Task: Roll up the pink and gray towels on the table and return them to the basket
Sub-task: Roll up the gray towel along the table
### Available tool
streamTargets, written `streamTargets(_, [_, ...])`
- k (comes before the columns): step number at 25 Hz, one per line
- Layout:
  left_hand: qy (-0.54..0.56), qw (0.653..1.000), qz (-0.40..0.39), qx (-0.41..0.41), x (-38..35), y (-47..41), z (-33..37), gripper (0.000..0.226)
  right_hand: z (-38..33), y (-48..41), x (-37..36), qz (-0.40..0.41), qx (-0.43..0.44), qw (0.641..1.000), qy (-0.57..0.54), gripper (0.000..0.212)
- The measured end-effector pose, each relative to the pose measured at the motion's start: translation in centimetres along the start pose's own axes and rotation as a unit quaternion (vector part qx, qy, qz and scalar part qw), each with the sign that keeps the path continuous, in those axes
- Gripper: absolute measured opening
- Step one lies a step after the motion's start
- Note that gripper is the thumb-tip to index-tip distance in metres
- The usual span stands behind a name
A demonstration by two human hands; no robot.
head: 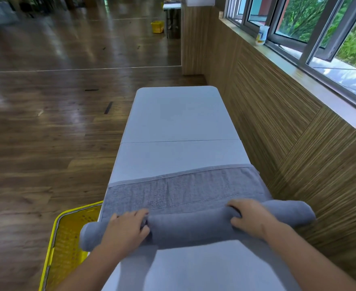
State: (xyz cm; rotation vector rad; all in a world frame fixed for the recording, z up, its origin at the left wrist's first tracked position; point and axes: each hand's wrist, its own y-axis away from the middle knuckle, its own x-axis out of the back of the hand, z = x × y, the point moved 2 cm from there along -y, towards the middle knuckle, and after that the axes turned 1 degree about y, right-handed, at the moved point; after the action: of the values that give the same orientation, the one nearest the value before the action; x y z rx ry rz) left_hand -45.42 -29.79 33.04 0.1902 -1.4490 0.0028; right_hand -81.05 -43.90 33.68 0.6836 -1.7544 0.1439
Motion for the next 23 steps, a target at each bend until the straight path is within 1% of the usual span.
streamTargets(2, [-0.004,0.998,0.061,-0.001,-0.2,-0.5,-0.2,0.03,0.1,-0.3,-0.3,0.112,-0.001,0.992,0.052,0.032])
streamTargets(4, [0.012,0.994,0.108,-0.024,-0.2,-0.5,0.9,0.02,-0.4,0.5,-1.2,0.219,0.022,0.969,0.11,0.019])
streamTargets(5, [0.015,0.993,0.109,-0.043,-0.4,-0.1,1.6,0.021,-0.5,1.1,-1.7,0.242,0.045,0.962,0.122,0.012])
streamTargets(6, [0.011,0.992,0.107,-0.063,-0.8,0.4,2.2,0.023,-0.4,1.7,-2.5,0.238,0.059,0.961,0.129,0.016])
streamTargets(7, [0.005,0.993,0.089,-0.075,-1.4,0.9,2.5,0.026,-0.1,2.1,-3.1,0.213,0.059,0.966,0.136,0.029])
streamTargets(8, [-0.006,0.996,0.057,-0.075,-2.0,1.4,2.5,0.037,0.2,2.5,-3.7,0.177,0.054,0.971,0.153,0.044])
streamTargets(9, [-0.028,0.997,0.024,-0.067,-2.4,1.7,2.1,0.054,0.4,2.6,-4.1,0.145,0.05,0.972,0.18,0.058])
streamTargets(10, [-0.05,0.997,0.014,-0.06,-2.8,1.5,1.7,0.068,0.4,2.4,-4.3,0.121,0.045,0.971,0.203,0.067])
streamTargets(11, [-0.06,0.997,0.016,-0.047,-2.9,1.2,1.4,0.076,0.3,2.2,-4.3,0.106,0.034,0.972,0.209,0.07])
streamTargets(12, [-0.06,0.998,0.013,-0.032,-2.5,0.8,1.3,0.076,0.1,1.8,-4.1,0.105,0.02,0.973,0.204,0.067])
streamTargets(13, [-0.056,0.998,0.009,-0.021,-2.1,0.4,1.4,0.071,-0.1,1.3,-3.6,0.104,0.005,0.975,0.195,0.06])
streamTargets(15, [-0.042,0.999,0.014,-0.02,-1.6,0.0,1.4,0.051,-0.8,0.9,-2.3,0.103,-0.004,0.979,0.176,0.039])
streamTargets(16, [-0.032,0.999,0.026,-0.023,-1.3,0.2,1.4,0.038,-1.1,0.9,-1.8,0.089,0.0,0.982,0.168,0.031])
streamTargets(18, [-0.027,0.997,0.057,-0.037,-1.3,0.8,1.0,0.018,-1.4,1.4,-1.3,0.022,0.012,0.988,0.155,0.027])
streamTargets(19, [-0.027,0.997,0.057,-0.041,-1.3,1.2,0.8,0.014,-1.6,1.9,-0.9,-0.024,0.011,0.99,0.138,0.025])
streamTargets(21, [-0.02,0.998,0.034,-0.042,-0.9,1.7,0.5,0.015,-1.7,2.5,-0.4,-0.112,-0.011,0.992,0.056,0.023])
streamTargets(22, [-0.018,0.999,0.01,-0.039,-0.7,1.7,0.5,0.019,-1.7,2.5,-0.2,-0.155,-0.03,0.987,0.012,0.023])
streamTargets(23, [-0.019,0.999,-0.021,-0.034,-0.3,1.5,0.6,0.024,-1.7,2.5,0.1,-0.18,-0.043,0.982,-0.021,0.023])
